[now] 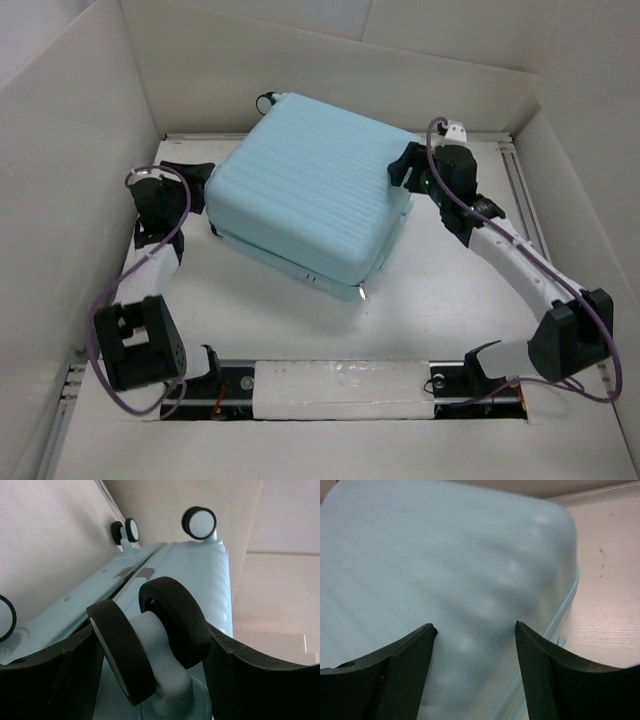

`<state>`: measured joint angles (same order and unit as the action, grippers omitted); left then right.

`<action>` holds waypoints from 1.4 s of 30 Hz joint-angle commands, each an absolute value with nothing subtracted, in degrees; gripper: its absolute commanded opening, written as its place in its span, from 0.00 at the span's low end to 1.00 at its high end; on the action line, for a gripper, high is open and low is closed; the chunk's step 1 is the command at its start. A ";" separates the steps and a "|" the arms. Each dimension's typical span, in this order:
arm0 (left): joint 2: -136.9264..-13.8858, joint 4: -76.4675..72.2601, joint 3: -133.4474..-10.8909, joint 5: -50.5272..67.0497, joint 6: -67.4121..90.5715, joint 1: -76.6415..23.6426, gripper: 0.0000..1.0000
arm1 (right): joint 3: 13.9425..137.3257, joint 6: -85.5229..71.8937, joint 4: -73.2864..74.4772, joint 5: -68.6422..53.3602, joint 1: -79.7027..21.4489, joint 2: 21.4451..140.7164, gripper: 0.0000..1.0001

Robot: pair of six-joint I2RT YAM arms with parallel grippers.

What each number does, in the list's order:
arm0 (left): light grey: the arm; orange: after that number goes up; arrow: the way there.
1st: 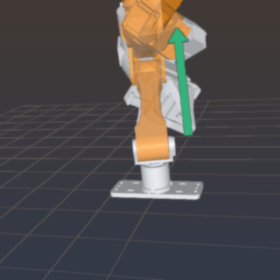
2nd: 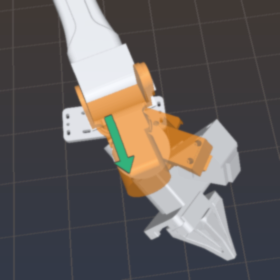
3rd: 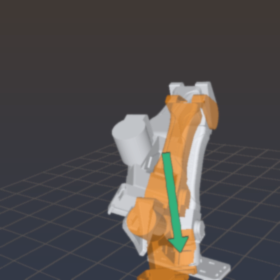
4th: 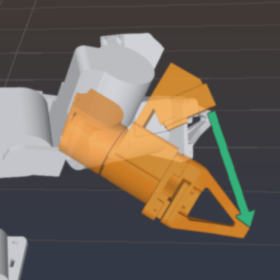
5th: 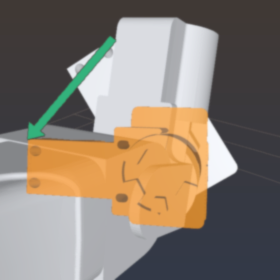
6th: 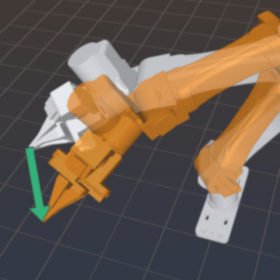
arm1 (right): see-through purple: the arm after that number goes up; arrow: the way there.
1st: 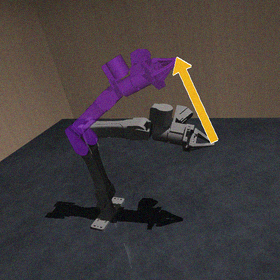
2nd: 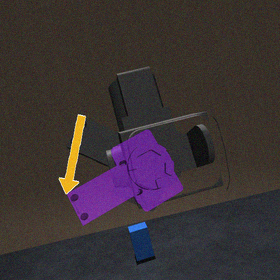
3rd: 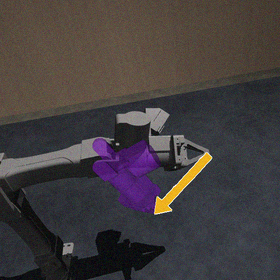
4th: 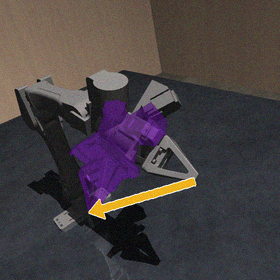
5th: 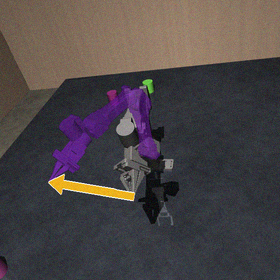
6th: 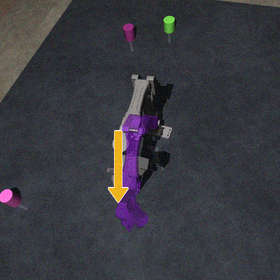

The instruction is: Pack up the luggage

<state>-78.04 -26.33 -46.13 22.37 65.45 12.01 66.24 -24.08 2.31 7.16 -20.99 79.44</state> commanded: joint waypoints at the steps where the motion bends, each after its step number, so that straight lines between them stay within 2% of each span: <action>1: -67.79 -28.23 -45.97 29.19 52.13 7.38 0.00 | 63.74 -22.85 7.83 -11.08 -25.83 70.34 0.71; 4: -63.83 -23.57 -44.56 29.18 50.45 7.38 0.00 | 54.43 -22.85 7.82 -8.97 -28.11 56.90 0.74; 5: -62.24 -22.08 -44.56 29.96 50.45 7.90 0.00 | 48.14 -24.85 7.82 -7.22 -28.65 49.56 0.71; 8: -60.83 -18.38 -46.40 29.97 47.30 7.91 0.00 | 37.74 -27.32 7.21 -7.73 -30.22 39.32 0.51; 9: -60.82 -15.58 -47.71 29.97 46.50 7.91 0.00 | 30.48 -28.90 7.21 -7.73 -31.02 36.24 0.23; 10: -60.82 -14.77 -47.72 29.97 45.97 7.91 0.00 | 26.67 -31.79 4.68 -8.43 -33.03 30.47 0.13; 12: -60.29 -13.72 -47.20 29.97 44.74 7.91 0.00 | 17.02 -34.00 1.42 -9.23 -35.32 25.34 0.07; 14: -60.29 -13.10 -45.10 28.48 44.04 7.91 0.00 | 13.81 -36.37 3.33 -5.91 -38.48 19.35 0.10; 15: -59.77 -13.10 -44.30 27.87 44.03 7.91 0.00 | 12.49 -36.39 4.47 -3.89 -39.28 17.77 0.16; 16: -59.77 -13.10 -42.56 27.86 44.03 7.91 0.00 | 12.48 -36.39 5.61 -3.00 -40.07 15.40 0.29; 21: -59.93 -14.24 -41.22 28.48 43.25 7.91 0.00 | 12.48 -35.60 9.42 0.09 -43.76 15.90 0.47; 31: -59.94 -14.59 -40.17 30.76 42.02 7.91 0.00 | 19.59 -27.70 3.60 8.61 -50.10 35.92 0.50; 42: -60.47 -14.59 -41.75 30.76 42.01 7.91 0.00 | 21.62 -23.47 1.23 12.04 -50.63 36.65 0.52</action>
<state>-61.87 -11.25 -40.75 21.65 55.72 9.98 19.35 -25.91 5.30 9.50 -50.28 37.21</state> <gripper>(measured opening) 0.534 0.514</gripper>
